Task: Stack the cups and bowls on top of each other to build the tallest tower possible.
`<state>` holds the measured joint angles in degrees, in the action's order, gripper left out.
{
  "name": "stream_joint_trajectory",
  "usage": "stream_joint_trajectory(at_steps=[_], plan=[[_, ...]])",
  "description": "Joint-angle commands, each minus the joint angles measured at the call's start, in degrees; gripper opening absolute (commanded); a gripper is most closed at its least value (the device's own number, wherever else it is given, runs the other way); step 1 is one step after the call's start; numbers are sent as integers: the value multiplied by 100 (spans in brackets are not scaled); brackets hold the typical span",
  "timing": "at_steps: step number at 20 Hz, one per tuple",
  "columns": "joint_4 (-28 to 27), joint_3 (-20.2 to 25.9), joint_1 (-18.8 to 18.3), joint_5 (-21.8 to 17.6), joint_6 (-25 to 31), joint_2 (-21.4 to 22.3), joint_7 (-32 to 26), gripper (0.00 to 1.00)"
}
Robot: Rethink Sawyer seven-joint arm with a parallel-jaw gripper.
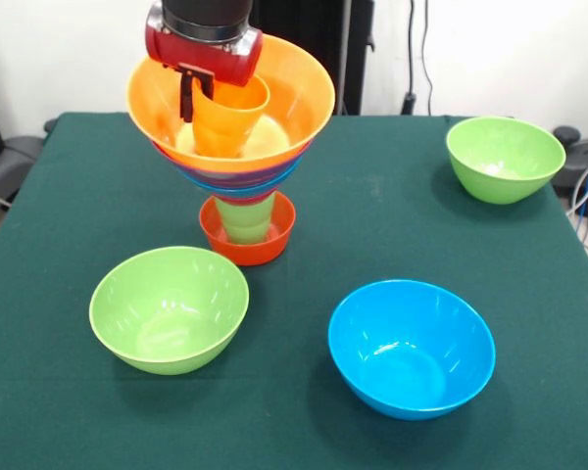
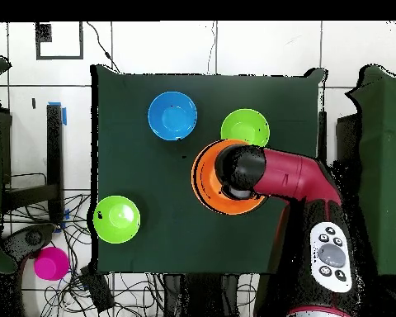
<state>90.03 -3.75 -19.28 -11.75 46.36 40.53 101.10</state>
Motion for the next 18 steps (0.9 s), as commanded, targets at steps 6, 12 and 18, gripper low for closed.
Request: stream_joint_trajectory(at_steps=[6, 12, 18], plan=[[267, 224, -26, -98, 313, -144, 164, 0], [995, 496, -200, 412, 315, -33, 207, 0], [1164, 462, -170, 470, 112, -87, 272, 0]])
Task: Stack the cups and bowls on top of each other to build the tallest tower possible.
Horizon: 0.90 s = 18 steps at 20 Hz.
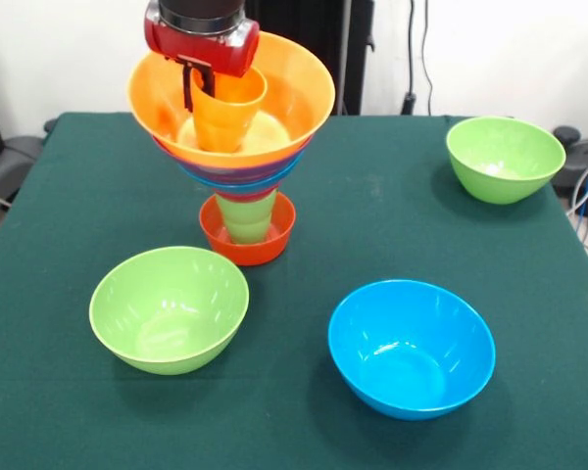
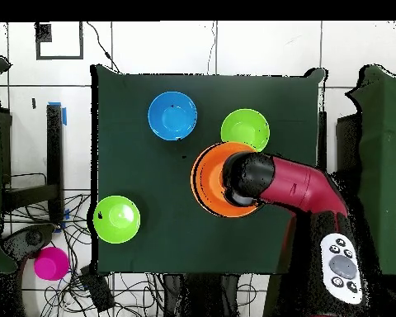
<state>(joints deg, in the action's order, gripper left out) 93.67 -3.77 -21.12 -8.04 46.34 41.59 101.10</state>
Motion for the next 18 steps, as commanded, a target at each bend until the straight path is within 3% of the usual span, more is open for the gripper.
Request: stream_joint_trajectory(at_steps=[1, 18], plan=[[813, 450, 28, 101, 94, -181, 289, 0], [776, 365, 60, 88, -38, -202, 350, 0]])
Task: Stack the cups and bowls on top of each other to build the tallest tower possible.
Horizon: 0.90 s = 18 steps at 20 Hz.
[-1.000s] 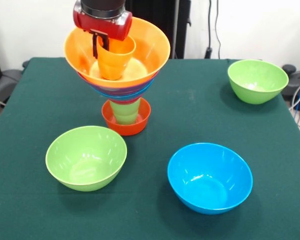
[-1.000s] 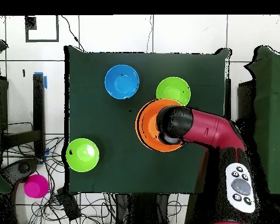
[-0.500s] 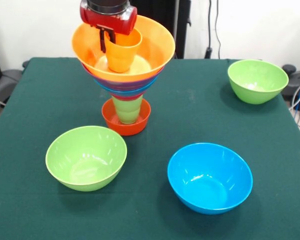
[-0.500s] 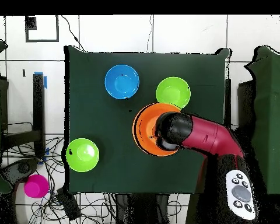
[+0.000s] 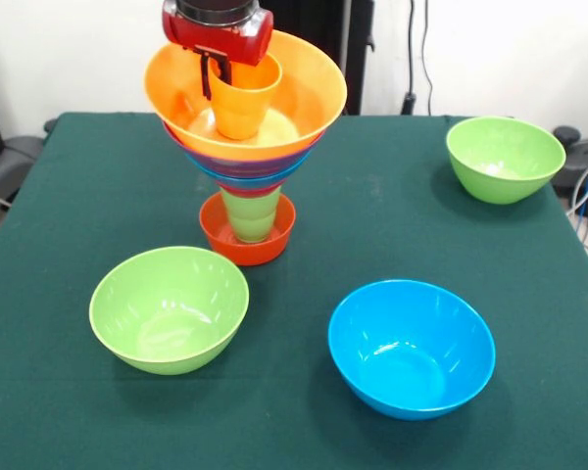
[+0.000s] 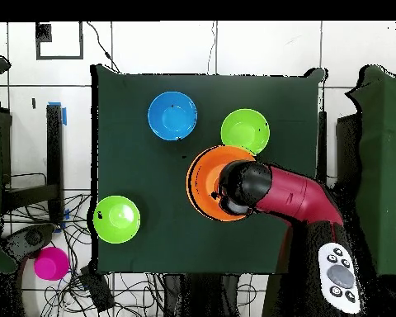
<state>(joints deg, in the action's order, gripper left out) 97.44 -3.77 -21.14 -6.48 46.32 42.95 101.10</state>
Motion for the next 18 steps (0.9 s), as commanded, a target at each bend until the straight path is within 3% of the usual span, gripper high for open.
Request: stream_joint_trajectory(at_steps=[1, 18], plan=[[393, 360, 68, -73, -36, -339, 354, 0], [887, 402, -21, 11, -654, -261, 445, 0]])
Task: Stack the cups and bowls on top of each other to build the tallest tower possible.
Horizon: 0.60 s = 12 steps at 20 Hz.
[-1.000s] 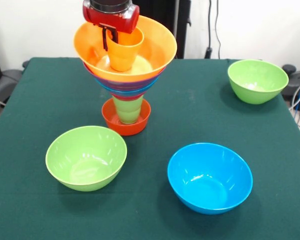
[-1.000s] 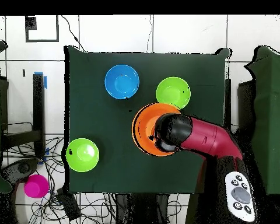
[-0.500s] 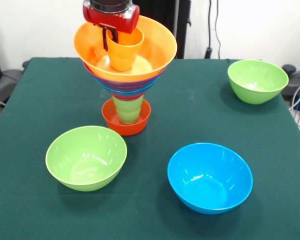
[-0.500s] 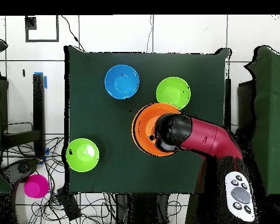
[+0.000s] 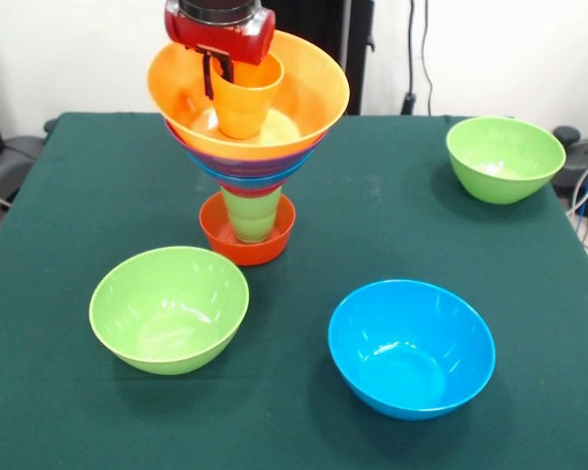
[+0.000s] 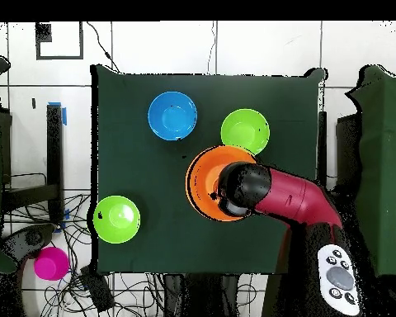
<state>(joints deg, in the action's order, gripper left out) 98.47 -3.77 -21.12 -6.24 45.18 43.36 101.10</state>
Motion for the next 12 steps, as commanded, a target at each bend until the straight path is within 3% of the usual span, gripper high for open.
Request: stream_joint_trajectory(at_steps=[1, 12], plan=[[834, 444, -51, 13, -650, -295, 430, 0], [1287, 806, -389, 291, -1256, -276, 244, 0]])
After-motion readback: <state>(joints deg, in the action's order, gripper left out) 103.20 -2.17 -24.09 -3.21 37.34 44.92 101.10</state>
